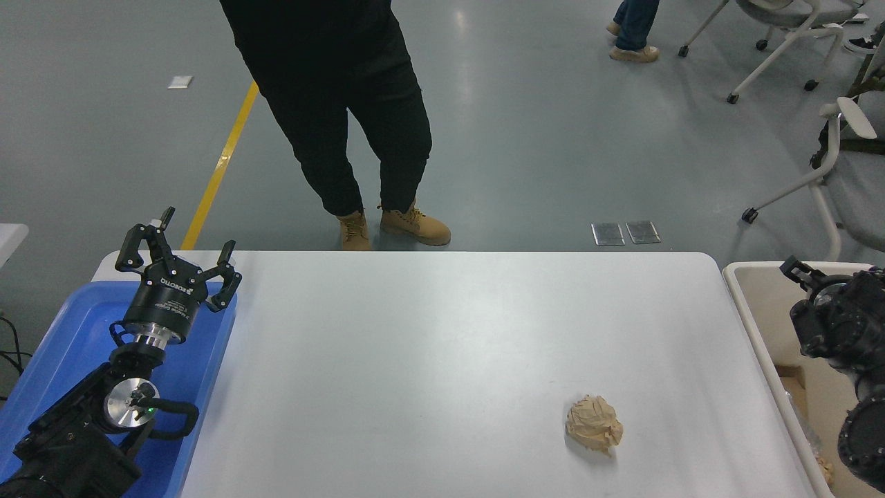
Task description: Pick up paper ball place in dustbin
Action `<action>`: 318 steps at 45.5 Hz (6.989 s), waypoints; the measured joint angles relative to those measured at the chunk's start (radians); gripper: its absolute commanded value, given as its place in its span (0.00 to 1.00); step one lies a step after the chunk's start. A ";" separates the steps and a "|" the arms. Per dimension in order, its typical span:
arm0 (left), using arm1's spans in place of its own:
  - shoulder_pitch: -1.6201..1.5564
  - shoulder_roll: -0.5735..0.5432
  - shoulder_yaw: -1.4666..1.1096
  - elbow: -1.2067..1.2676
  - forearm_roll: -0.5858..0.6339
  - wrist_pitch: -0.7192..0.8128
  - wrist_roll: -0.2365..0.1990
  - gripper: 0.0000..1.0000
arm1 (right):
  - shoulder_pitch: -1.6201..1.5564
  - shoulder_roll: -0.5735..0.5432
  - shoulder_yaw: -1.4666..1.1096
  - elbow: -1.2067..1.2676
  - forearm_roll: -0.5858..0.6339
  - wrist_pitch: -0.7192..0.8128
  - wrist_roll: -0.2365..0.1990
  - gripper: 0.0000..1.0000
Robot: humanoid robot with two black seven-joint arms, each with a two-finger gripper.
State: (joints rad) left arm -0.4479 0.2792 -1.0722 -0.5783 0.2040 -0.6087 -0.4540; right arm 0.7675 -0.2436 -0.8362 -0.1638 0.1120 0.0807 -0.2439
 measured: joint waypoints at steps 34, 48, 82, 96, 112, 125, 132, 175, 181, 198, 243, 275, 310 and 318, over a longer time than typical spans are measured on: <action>0.000 0.000 0.001 0.000 0.000 0.000 0.000 0.98 | 0.001 0.000 0.000 0.000 0.001 -0.002 0.000 1.00; 0.000 0.000 0.001 0.000 0.000 0.000 0.001 0.98 | 0.013 0.001 0.000 -0.002 0.001 -0.002 0.000 1.00; 0.000 0.000 0.001 0.000 0.000 0.000 0.001 0.98 | 0.190 -0.079 -0.026 0.151 0.002 0.011 0.003 1.00; 0.000 0.000 0.001 0.000 0.000 0.000 0.001 0.98 | 0.578 -0.268 -0.125 0.622 -0.010 0.026 0.007 1.00; 0.000 0.000 0.001 0.000 0.000 0.000 0.001 0.98 | 1.021 -0.309 -0.231 1.037 -0.074 0.165 0.007 1.00; 0.000 0.000 0.001 0.000 0.000 0.000 0.002 0.98 | 1.294 -0.299 -0.243 1.272 -0.108 0.347 0.007 1.00; 0.000 0.000 0.001 0.001 0.000 0.000 0.001 0.98 | 1.425 -0.302 -0.245 1.409 -0.112 0.483 0.006 1.00; 0.000 0.000 0.001 0.001 0.000 0.001 0.002 0.98 | 1.645 -0.291 -0.275 1.679 -0.077 0.702 0.006 1.00; 0.000 0.000 0.001 0.001 0.000 0.001 0.002 0.98 | 1.606 -0.274 -0.294 1.679 -0.073 0.703 0.006 1.00; 0.000 0.000 0.000 0.001 0.000 0.001 0.001 0.98 | 1.378 -0.217 -0.269 1.672 -0.082 0.628 0.004 1.00; 0.000 0.000 0.000 0.001 0.000 0.001 0.001 0.98 | 0.627 -0.029 0.039 1.252 -0.205 0.407 0.006 1.00; 0.000 0.001 0.000 0.001 0.000 0.001 0.002 0.98 | 0.470 0.039 0.061 1.086 -0.277 0.386 0.006 0.32; 0.000 0.001 0.000 0.001 0.000 0.001 0.002 0.98 | 0.585 0.023 0.053 1.148 -0.343 0.401 0.008 0.00; 0.000 0.000 0.000 0.000 0.000 0.001 0.001 0.98 | 0.714 -0.049 0.057 1.214 -0.342 0.401 0.008 0.00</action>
State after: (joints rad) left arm -0.4480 0.2795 -1.0722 -0.5778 0.2042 -0.6072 -0.4525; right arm 1.4813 -0.2924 -0.7792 1.0500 -0.2303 0.4817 -0.2360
